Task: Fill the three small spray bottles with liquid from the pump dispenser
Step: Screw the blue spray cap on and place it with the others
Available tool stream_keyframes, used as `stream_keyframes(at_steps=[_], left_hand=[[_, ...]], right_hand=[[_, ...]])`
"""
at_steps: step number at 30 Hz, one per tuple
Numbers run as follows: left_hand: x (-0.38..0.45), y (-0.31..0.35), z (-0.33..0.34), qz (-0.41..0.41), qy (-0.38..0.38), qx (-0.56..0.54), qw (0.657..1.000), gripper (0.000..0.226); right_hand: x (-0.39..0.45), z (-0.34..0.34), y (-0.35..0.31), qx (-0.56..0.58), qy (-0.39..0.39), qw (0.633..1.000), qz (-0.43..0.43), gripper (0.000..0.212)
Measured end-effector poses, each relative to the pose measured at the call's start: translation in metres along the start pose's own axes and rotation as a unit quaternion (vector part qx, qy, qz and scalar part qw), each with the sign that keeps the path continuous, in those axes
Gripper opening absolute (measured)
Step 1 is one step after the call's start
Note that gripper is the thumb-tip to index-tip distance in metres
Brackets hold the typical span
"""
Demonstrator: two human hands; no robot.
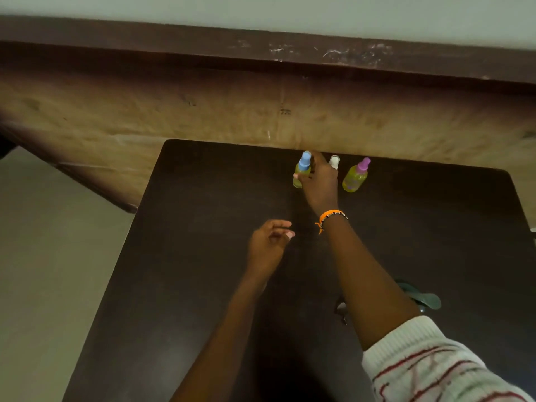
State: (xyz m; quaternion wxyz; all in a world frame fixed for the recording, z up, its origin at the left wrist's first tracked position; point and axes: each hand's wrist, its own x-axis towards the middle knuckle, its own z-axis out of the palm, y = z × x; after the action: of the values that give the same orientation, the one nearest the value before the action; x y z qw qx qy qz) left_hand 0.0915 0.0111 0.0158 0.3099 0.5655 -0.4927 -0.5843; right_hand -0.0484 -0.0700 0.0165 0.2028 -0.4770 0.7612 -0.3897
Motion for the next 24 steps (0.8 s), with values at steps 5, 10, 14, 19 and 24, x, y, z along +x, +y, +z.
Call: stream_keyframes(at_steps=[5, 10, 14, 19, 24], left_hand=[[0.012, -0.004, -0.001, -0.006, 0.01, -0.014, 1.0, 0.018], [0.016, -0.006, 0.001, -0.011, 0.01, -0.022, 1.0, 0.018], [0.016, -0.009, 0.002, -0.016, 0.013, -0.02, 1.0, 0.02], [0.014, -0.007, 0.003, -0.015, 0.011, -0.018, 1.0, 0.02], [0.011, -0.003, 0.005, -0.011, 0.012, -0.012, 1.0, 0.019]], right_hand=[[0.01, 0.013, 0.005, -0.033, -0.024, 0.999, -0.003, 0.04], [0.011, 0.018, 0.013, -0.034, -0.023, 0.999, 0.001, 0.039], [0.01, 0.021, 0.015, -0.031, -0.027, 0.999, 0.003, 0.039], [0.007, 0.022, 0.016, -0.041, -0.018, 0.999, 0.006, 0.042], [-0.007, 0.01, 0.01, -0.051, -0.028, 0.998, 0.005, 0.062]])
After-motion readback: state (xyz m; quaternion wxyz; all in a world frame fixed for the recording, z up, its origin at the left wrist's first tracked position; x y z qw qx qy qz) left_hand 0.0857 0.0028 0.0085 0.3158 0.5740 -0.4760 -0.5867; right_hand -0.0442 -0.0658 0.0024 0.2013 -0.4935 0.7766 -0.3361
